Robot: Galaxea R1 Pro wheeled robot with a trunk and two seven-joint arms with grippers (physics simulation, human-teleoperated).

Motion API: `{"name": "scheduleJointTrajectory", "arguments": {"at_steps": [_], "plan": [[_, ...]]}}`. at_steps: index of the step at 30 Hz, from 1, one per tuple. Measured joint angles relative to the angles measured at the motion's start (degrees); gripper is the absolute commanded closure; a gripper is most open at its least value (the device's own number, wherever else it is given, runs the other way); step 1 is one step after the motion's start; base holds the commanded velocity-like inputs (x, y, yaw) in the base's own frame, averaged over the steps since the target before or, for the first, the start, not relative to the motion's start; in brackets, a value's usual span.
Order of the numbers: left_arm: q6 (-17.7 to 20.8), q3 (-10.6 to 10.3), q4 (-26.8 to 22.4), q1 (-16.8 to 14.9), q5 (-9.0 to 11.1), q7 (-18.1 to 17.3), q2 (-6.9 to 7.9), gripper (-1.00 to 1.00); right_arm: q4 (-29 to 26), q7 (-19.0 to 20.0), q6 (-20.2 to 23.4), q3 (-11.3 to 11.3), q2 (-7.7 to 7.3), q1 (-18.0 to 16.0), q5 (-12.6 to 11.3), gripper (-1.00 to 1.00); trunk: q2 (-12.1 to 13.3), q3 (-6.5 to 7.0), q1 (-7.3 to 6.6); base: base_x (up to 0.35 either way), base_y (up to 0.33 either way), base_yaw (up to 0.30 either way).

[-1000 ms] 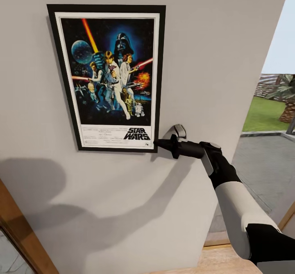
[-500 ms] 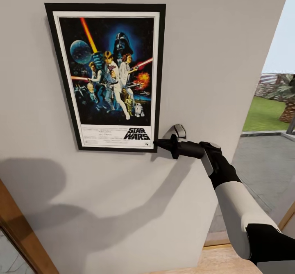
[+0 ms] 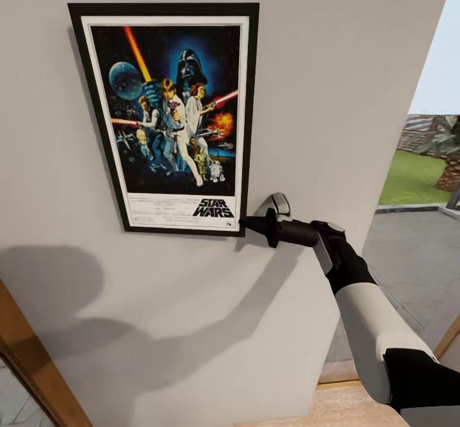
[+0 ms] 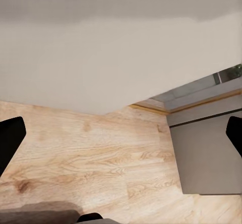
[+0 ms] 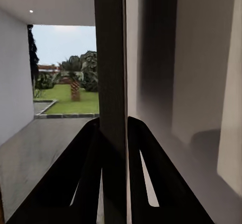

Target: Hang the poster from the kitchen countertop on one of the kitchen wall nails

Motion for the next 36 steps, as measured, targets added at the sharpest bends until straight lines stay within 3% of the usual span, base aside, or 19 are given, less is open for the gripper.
{"name": "scheduleJointTrajectory", "arguments": {"at_steps": [22, 23, 36], "plan": [[-0.04, 0.01, 0.00, 0.00, 0.00, 0.00, -0.35, -1.00, 0.08, 0.40, -0.03, -0.02, -0.01, 0.06, 0.06, 1.00, 0.00, 0.00, 0.00, 0.000, 0.018, 0.000], [-0.07, 0.04, -0.01, 0.02, 0.01, -0.01, -0.34, -1.00, -0.16, 0.63, 2.75, -0.13, -0.04, 0.05, -0.18, 1.00, -0.08, 0.00, -0.03, 0.000, 0.018, 0.000], [-0.07, 0.04, -0.02, 0.02, 0.01, -0.01, -0.35, -1.00, -0.14, 0.81, 2.79, -0.17, -0.03, 0.05, -0.22, 1.00, -0.07, 0.00, -0.03, 0.000, 0.004, 0.000]]}}
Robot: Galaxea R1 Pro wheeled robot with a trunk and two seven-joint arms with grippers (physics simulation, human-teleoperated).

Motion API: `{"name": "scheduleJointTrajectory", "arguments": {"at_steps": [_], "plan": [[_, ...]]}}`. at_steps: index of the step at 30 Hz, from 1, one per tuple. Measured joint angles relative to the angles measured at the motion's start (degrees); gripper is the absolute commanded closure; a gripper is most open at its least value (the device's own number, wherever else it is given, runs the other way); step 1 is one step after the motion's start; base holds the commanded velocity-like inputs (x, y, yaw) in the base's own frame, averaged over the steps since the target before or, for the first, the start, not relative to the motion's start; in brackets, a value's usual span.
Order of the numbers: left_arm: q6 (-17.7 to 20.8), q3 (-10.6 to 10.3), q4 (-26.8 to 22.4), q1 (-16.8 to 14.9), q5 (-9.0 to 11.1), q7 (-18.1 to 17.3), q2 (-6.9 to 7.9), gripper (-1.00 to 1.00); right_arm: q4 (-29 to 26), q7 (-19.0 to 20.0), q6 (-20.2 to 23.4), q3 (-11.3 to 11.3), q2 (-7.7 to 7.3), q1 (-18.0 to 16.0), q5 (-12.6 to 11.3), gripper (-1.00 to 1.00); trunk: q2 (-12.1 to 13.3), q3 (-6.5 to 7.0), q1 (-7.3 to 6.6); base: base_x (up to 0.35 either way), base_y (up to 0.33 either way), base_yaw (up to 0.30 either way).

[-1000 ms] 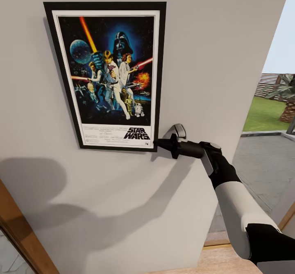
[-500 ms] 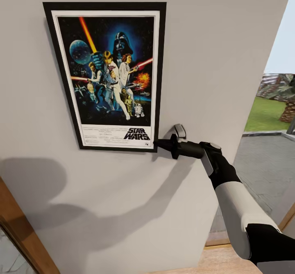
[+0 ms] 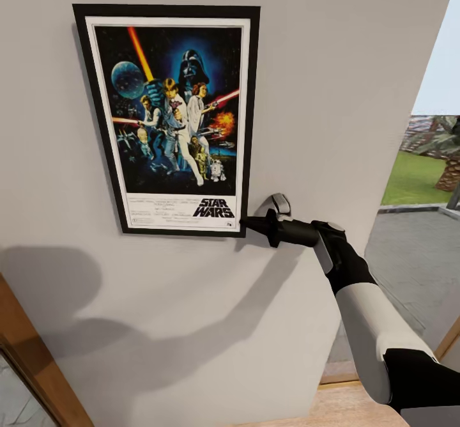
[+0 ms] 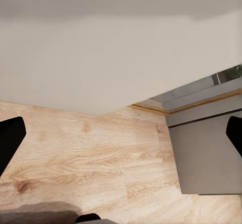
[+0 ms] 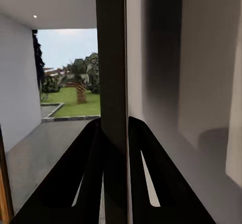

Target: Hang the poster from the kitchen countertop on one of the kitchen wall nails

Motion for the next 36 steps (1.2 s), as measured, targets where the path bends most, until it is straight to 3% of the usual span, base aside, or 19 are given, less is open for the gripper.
{"name": "scheduleJointTrajectory", "arguments": {"at_steps": [36], "plan": [[0.00, 0.00, 0.00, 0.00, 0.00, 0.00, 0.00, -1.00, 0.12, 0.82, 0.72, 0.06, 0.00, 0.00, 0.04, 1.00, 0.01, 0.00, 0.01, 0.000, 0.014, 0.000]]}}
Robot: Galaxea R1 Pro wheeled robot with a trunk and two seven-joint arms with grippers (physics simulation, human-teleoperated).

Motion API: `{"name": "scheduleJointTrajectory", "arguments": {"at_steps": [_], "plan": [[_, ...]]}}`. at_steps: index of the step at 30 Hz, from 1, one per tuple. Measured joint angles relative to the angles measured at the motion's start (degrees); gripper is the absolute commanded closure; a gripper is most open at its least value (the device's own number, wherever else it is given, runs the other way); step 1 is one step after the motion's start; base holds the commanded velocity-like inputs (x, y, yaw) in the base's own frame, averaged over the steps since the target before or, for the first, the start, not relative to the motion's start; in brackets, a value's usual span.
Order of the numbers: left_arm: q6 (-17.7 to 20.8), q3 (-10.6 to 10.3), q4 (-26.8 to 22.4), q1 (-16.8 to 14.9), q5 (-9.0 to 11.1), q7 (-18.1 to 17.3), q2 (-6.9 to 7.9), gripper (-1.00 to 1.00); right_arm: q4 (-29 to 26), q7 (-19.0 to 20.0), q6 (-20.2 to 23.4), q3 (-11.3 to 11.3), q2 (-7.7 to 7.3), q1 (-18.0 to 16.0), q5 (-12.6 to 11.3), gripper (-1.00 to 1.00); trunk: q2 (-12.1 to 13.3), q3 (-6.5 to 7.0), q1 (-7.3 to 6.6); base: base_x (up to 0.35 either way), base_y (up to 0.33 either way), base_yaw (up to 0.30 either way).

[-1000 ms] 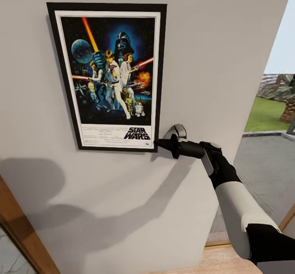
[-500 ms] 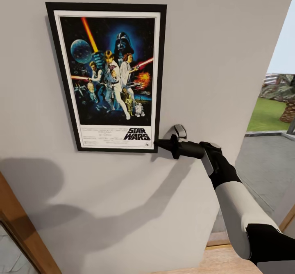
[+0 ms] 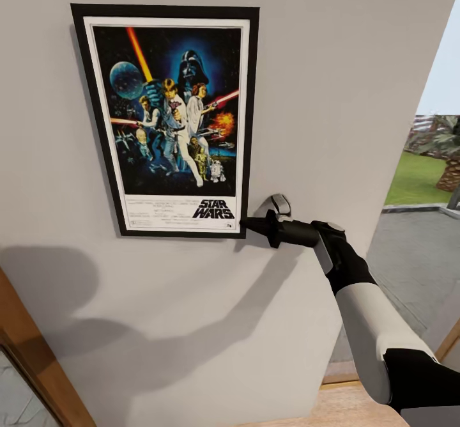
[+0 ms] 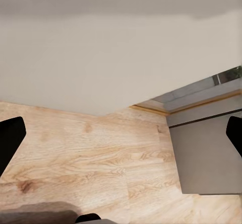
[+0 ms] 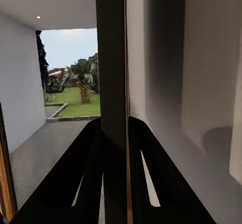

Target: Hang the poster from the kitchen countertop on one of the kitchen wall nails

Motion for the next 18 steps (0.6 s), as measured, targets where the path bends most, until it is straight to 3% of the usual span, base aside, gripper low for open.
{"name": "scheduleJointTrajectory", "arguments": {"at_steps": [18], "plan": [[-0.02, 0.00, 0.00, 0.00, 0.00, 0.00, 0.01, -1.00, 0.00, 0.01, 0.02, 0.02, 0.00, 0.00, 0.00, 1.00, 0.00, 0.00, 0.00, 0.000, 0.000, 0.000]]}}
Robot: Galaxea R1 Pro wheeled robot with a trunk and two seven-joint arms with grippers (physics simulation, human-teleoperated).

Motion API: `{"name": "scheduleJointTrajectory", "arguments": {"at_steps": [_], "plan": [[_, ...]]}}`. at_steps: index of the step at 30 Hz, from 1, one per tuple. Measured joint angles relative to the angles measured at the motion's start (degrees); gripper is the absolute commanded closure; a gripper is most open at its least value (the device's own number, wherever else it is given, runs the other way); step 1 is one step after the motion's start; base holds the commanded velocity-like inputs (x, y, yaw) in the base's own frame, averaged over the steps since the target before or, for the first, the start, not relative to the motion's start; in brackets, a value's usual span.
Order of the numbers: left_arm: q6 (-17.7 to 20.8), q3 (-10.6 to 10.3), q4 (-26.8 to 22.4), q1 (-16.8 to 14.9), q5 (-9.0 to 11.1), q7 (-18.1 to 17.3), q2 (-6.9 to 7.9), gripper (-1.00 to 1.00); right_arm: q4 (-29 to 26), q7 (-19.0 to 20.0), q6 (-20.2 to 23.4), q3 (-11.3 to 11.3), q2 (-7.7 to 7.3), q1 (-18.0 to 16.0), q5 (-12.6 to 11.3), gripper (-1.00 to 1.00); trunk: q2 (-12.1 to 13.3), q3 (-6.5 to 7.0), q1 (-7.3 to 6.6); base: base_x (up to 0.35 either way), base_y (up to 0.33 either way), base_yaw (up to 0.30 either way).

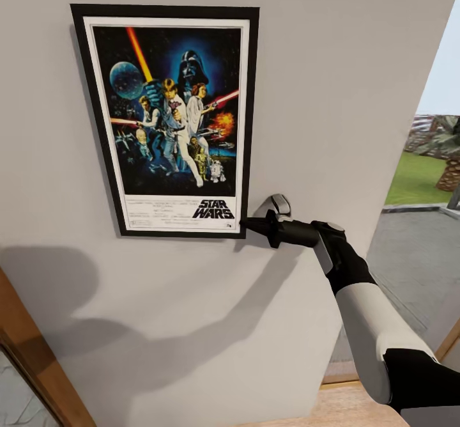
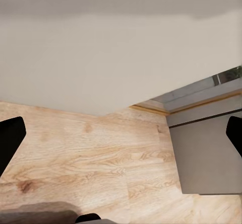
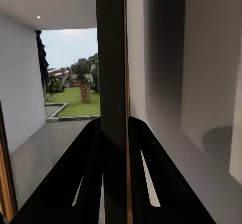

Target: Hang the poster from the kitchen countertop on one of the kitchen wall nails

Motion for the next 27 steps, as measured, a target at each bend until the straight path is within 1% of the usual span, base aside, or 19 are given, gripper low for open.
{"name": "scheduleJointTrajectory", "arguments": {"at_steps": [16, 17, 19, 27], "plan": [[-0.01, 0.00, 0.00, 0.00, 0.00, 0.00, -0.01, -1.00, -0.03, 0.04, 0.11, -0.02, 0.00, 0.00, 0.01, 1.00, 0.00, 0.00, 0.00, 0.000, 0.000, 0.000], [-0.09, 0.11, 0.09, -0.01, 0.00, 0.01, -0.26, -1.00, 0.21, -0.09, -1.29, 0.06, 0.03, 0.01, -0.07, 1.00, 0.03, 0.00, 0.01, 0.000, 0.000, 0.000], [-0.09, 0.14, 0.10, -0.02, -0.01, 0.01, -0.27, -1.00, 0.34, -0.35, -2.51, 0.14, 0.03, 0.02, 0.04, 1.00, 0.05, -0.01, 0.02, 0.000, 0.000, 0.000], [-0.09, 0.14, 0.10, -0.02, -0.01, 0.01, -0.27, -1.00, 0.36, -0.83, -3.95, 0.11, 0.03, 0.02, 0.07, 1.00, 0.06, 0.00, 0.02, 0.000, 0.000, 0.000]]}}
